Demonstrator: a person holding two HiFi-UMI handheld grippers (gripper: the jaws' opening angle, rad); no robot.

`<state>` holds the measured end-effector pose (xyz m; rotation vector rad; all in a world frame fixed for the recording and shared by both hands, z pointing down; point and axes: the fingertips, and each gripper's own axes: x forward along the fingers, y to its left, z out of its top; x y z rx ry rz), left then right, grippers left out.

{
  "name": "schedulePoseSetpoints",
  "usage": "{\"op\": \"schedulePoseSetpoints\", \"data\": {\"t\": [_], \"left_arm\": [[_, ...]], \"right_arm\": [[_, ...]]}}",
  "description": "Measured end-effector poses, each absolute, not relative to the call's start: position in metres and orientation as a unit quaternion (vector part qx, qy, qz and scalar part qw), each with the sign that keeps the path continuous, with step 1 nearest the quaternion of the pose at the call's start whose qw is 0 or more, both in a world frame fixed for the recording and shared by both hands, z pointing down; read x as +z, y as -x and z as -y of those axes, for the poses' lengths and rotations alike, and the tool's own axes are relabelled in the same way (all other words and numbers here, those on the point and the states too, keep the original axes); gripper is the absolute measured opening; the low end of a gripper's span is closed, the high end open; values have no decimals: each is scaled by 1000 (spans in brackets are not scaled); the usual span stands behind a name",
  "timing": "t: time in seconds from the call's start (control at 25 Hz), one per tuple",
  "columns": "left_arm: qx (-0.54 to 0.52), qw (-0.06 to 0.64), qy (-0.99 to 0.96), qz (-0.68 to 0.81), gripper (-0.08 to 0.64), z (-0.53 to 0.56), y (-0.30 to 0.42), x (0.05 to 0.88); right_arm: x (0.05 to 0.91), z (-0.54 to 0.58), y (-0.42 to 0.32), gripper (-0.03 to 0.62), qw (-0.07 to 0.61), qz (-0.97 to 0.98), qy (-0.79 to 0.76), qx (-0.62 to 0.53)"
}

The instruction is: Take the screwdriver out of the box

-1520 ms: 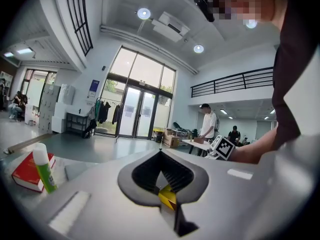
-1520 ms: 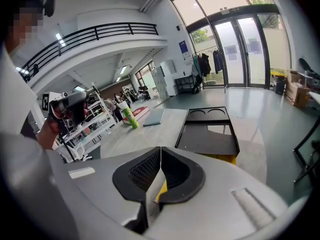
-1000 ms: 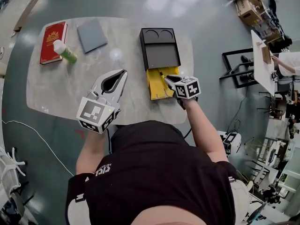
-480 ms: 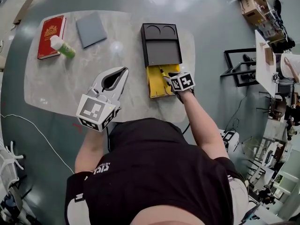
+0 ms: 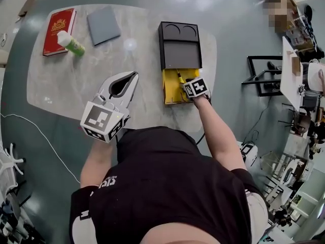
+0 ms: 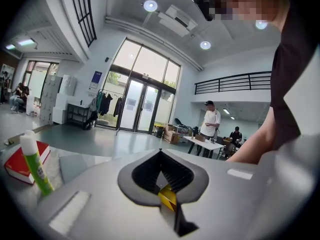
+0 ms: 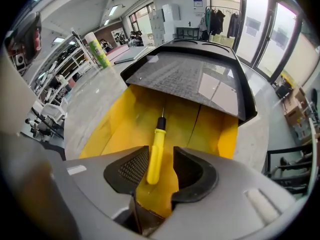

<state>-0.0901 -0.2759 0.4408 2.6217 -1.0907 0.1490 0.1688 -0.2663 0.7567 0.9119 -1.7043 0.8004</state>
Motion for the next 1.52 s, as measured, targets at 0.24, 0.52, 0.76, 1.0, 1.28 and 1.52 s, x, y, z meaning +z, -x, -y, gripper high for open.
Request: {"op": "schedulePoseSetpoints", "data": {"t": [0.24, 0.52, 0.76, 1.0, 1.28, 1.52], "left_arm": [[60, 153, -905, 393, 2, 269, 104, 442], [63, 150, -900, 405, 2, 257, 120, 436], [59, 136, -900, 410, 2, 240, 140, 425], [48, 124, -903, 410, 2, 213, 158, 415], [39, 117, -910, 396, 2, 183, 172, 407], [32, 114, -905, 409, 2, 169, 184, 404]], "right_arm": [[761, 268, -167, 161, 526, 697, -381, 304], [757, 264, -160, 83, 543, 697, -381, 272], [742, 254, -163, 83, 522, 699, -406, 273], [712, 237, -163, 83, 500, 708, -427, 257], [663, 225, -139, 83, 454, 737, -441, 236], [617, 228, -111, 83, 399, 774, -444, 209]]}}
